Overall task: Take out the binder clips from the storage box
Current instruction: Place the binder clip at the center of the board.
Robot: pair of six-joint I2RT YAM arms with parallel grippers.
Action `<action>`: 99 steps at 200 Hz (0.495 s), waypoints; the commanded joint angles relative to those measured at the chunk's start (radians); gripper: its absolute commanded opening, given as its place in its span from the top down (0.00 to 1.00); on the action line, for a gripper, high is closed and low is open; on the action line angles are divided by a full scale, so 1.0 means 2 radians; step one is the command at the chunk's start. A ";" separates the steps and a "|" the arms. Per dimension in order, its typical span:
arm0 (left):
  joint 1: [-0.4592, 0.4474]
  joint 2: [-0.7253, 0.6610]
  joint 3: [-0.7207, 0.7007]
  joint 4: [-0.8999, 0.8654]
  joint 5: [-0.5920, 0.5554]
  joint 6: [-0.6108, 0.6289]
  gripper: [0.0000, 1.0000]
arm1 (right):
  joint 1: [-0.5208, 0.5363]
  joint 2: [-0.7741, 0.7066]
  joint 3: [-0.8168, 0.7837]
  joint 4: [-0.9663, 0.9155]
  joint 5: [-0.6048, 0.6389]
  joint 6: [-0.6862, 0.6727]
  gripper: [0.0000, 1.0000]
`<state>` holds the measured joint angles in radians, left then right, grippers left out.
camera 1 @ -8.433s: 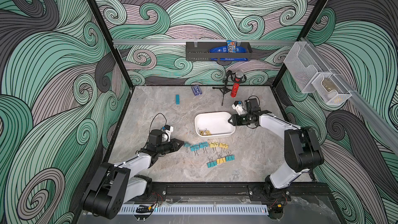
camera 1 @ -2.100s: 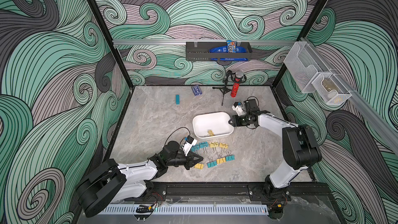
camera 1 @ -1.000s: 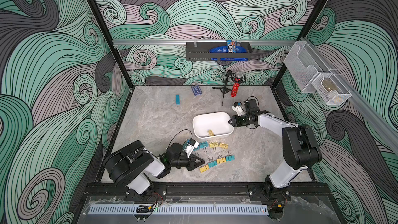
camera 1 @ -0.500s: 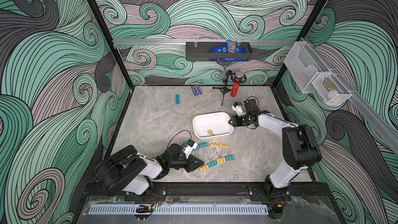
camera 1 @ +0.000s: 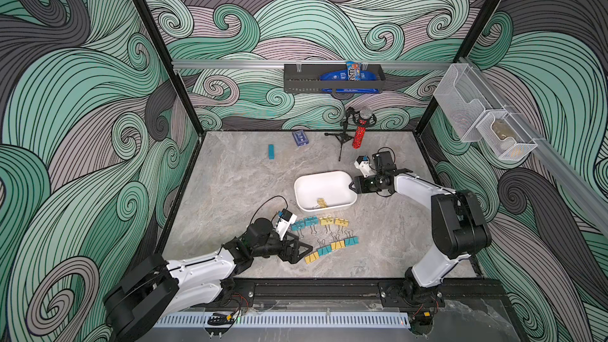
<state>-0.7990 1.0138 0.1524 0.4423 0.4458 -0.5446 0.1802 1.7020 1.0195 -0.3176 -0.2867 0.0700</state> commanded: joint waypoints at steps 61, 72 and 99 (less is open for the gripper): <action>-0.002 -0.087 0.110 -0.081 -0.192 0.046 0.01 | 0.002 0.001 0.002 0.003 0.001 -0.001 0.52; -0.001 -0.090 0.111 -0.059 -0.206 0.051 0.01 | 0.002 0.002 0.002 0.003 0.001 -0.002 0.52; 0.000 -0.068 0.124 0.005 -0.189 0.105 0.01 | 0.003 0.002 0.002 0.003 0.001 -0.002 0.52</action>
<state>-0.7990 0.8440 0.3519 0.3386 0.1093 -0.4339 0.1802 1.7020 1.0195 -0.3176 -0.2863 0.0700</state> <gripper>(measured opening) 0.986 0.476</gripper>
